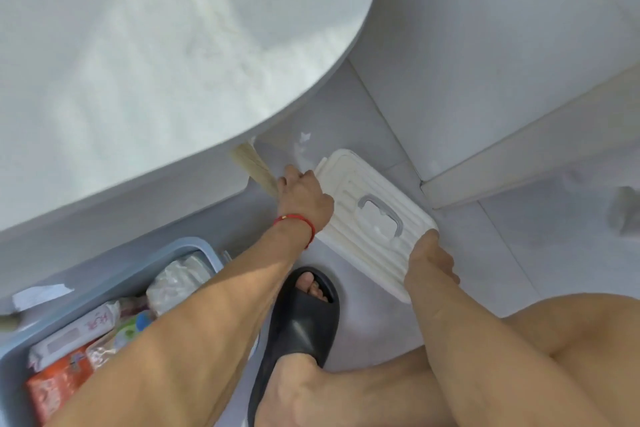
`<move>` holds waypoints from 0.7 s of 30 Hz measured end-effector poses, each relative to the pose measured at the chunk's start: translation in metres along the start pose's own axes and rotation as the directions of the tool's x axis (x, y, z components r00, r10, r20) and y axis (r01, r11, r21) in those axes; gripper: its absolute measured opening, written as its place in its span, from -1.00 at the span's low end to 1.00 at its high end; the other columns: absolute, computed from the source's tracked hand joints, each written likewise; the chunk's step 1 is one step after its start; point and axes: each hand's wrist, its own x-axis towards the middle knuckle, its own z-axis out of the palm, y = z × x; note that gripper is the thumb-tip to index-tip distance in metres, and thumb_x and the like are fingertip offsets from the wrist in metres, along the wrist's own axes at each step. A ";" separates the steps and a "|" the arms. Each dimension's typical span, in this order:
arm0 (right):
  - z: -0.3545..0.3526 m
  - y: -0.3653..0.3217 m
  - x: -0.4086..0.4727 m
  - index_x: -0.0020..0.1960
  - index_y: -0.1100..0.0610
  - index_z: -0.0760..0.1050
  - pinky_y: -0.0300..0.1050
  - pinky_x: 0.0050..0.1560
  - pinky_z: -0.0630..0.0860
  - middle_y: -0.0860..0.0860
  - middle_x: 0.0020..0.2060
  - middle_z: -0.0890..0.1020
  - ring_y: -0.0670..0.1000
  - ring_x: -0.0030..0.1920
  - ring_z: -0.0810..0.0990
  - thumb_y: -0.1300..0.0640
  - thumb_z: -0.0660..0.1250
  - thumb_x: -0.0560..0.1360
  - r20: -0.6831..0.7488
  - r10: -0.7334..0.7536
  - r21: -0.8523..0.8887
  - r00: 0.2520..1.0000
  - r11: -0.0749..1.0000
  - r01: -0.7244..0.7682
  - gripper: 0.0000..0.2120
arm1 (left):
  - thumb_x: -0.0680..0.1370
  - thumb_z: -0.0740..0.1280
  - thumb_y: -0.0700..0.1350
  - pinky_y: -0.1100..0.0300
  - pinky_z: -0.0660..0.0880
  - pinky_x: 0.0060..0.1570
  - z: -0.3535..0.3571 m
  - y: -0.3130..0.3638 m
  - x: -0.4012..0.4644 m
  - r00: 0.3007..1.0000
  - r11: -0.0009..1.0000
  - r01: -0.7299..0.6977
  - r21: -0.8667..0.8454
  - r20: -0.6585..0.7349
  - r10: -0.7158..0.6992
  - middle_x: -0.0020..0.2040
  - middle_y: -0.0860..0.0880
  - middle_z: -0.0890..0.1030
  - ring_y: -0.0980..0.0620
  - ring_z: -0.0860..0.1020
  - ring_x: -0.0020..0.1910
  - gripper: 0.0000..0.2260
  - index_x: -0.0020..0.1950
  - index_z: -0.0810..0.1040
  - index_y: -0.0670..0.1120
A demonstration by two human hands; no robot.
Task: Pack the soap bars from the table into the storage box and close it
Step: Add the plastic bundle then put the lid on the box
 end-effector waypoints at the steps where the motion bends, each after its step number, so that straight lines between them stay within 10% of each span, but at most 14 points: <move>1: -0.005 -0.001 -0.006 0.43 0.31 0.41 0.21 0.44 0.25 0.25 0.41 0.43 0.28 0.40 0.37 -0.25 0.04 0.58 0.014 -0.025 -0.022 1.000 0.999 0.026 -0.29 | 0.56 0.30 -0.04 -0.01 0.40 0.31 -0.009 -0.003 -0.021 0.997 1.000 -0.014 -0.019 -0.078 0.013 0.32 -0.21 0.30 -0.21 0.38 0.26 -0.66 0.23 0.45 -0.24; 7: -0.028 -0.010 -0.068 0.29 0.33 0.52 0.12 0.15 0.40 0.33 0.31 0.52 0.30 0.29 0.49 -0.17 0.04 0.63 0.102 -0.406 -0.111 0.908 0.903 0.416 -0.39 | 0.52 0.34 0.24 0.08 0.45 0.03 -0.049 -0.063 -0.156 0.955 0.968 0.095 -0.231 -0.255 -0.155 0.11 -0.12 0.45 -0.17 0.53 0.07 -0.53 0.13 0.43 -0.16; 14: -0.018 0.017 -0.187 -0.22 0.25 0.49 -0.10 -0.39 0.31 0.09 -0.34 0.57 0.16 -0.30 0.51 -0.10 0.21 0.43 0.512 -0.763 -0.093 0.395 0.408 0.908 -0.61 | 0.56 0.34 0.09 0.14 0.40 -0.27 -0.092 -0.176 -0.257 0.821 0.869 0.263 -0.419 -0.375 -0.430 -0.19 -0.03 0.59 -0.11 0.56 -0.18 -0.71 -0.06 0.36 -0.10; 21: 0.027 0.087 -0.261 0.16 0.29 0.47 0.01 0.05 0.46 0.21 0.04 0.59 0.22 0.13 0.55 0.05 0.18 0.66 0.716 -0.690 -0.150 0.106 -0.004 0.989 -0.70 | 0.55 0.32 -0.07 0.01 0.37 -0.14 -0.091 -0.281 -0.283 0.671 0.690 0.545 -0.476 -0.246 -0.700 -0.03 -0.29 0.59 -0.28 0.53 -0.05 -0.76 -0.03 0.38 -0.23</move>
